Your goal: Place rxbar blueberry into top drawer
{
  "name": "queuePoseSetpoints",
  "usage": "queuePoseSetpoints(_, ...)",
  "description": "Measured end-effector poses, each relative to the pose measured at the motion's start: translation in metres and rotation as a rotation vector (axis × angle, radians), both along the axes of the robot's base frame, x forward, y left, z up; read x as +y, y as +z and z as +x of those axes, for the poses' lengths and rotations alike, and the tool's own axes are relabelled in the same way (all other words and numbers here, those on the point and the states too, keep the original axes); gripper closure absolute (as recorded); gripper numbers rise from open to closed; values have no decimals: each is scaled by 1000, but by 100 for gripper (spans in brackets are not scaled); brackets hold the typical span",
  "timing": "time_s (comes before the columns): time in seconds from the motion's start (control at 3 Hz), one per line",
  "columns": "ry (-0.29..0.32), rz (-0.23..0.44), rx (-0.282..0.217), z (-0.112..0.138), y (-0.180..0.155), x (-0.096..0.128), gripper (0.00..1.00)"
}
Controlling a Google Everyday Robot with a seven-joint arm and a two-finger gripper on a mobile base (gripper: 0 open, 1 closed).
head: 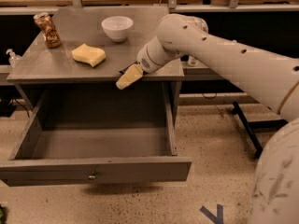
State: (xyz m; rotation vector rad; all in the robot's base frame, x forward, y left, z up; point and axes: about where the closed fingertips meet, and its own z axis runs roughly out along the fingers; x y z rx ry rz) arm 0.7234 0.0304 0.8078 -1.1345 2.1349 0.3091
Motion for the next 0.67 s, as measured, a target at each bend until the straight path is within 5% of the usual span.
queuePoseSetpoints(0.67, 54, -3, -8, -2, 8, 10, 62)
